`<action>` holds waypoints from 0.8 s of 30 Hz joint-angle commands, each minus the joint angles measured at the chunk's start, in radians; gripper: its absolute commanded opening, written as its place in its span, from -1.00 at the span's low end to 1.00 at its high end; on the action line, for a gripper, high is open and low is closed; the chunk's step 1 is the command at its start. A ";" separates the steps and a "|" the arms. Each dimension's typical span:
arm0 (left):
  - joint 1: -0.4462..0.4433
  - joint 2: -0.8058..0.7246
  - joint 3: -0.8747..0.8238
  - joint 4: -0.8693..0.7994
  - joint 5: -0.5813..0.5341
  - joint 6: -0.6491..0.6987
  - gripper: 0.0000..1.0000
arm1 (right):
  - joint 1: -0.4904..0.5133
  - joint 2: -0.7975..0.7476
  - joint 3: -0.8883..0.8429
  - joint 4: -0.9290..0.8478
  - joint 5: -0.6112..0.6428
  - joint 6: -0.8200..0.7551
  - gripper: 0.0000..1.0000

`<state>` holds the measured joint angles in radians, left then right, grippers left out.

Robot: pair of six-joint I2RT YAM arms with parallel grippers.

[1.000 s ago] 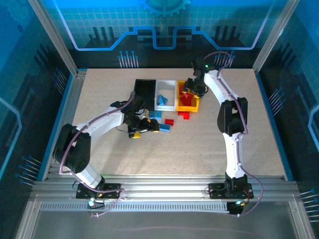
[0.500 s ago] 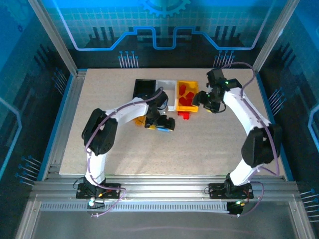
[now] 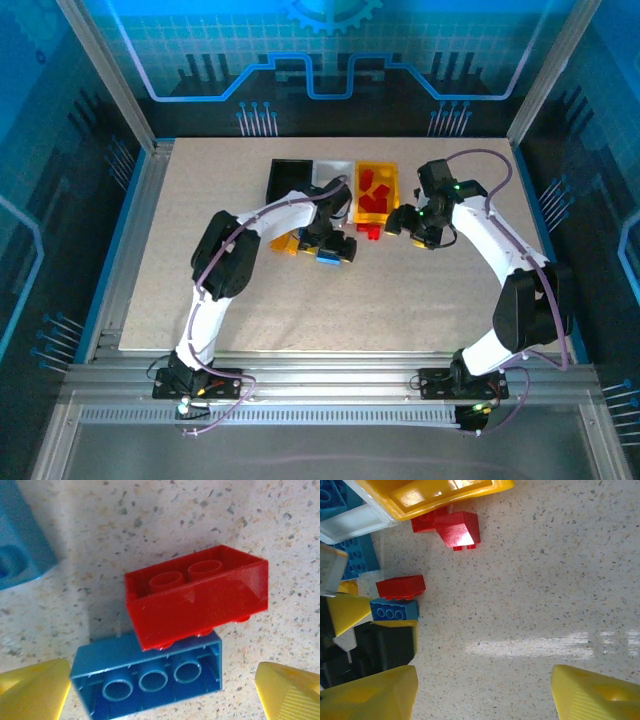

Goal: Sort the legos into containers by color

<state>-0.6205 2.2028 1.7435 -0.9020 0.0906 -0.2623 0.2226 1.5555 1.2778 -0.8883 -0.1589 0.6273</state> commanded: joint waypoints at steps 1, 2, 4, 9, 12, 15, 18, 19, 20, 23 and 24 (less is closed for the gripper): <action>-0.028 0.035 0.047 -0.056 -0.034 0.019 0.85 | -0.012 0.027 0.038 0.007 -0.028 -0.004 0.44; -0.031 0.038 0.051 -0.058 -0.043 0.016 0.82 | -0.012 0.031 0.039 0.011 -0.032 -0.005 0.44; -0.036 0.047 0.055 -0.061 -0.060 0.006 0.77 | -0.011 0.042 0.041 0.020 -0.043 -0.001 0.44; -0.036 0.054 0.055 -0.070 -0.086 -0.014 0.60 | -0.012 0.063 0.048 0.028 -0.057 -0.005 0.44; -0.036 0.049 0.052 -0.076 -0.093 -0.017 0.50 | -0.011 0.063 0.043 0.029 -0.060 -0.008 0.44; -0.035 0.027 0.031 -0.070 -0.095 -0.021 0.47 | -0.012 0.056 0.030 0.033 -0.062 -0.007 0.44; -0.036 -0.010 -0.008 -0.057 -0.086 -0.026 0.43 | -0.012 0.045 0.006 0.042 -0.063 -0.001 0.44; -0.036 -0.023 -0.021 -0.055 -0.082 -0.029 0.42 | -0.011 0.042 -0.004 0.046 -0.064 0.001 0.44; -0.035 -0.041 -0.037 -0.052 -0.078 -0.033 0.42 | -0.010 0.037 -0.013 0.051 -0.066 0.003 0.44; -0.035 -0.104 -0.074 -0.056 -0.065 -0.049 0.42 | -0.008 0.026 -0.040 0.059 -0.068 0.009 0.44; -0.034 -0.130 -0.082 -0.059 -0.062 -0.056 0.42 | -0.005 0.022 -0.049 0.063 -0.068 0.011 0.44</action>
<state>-0.6548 2.1727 1.6852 -0.9371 0.0151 -0.2893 0.2214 1.6119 1.2568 -0.8345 -0.2039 0.6277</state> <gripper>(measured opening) 0.712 0.719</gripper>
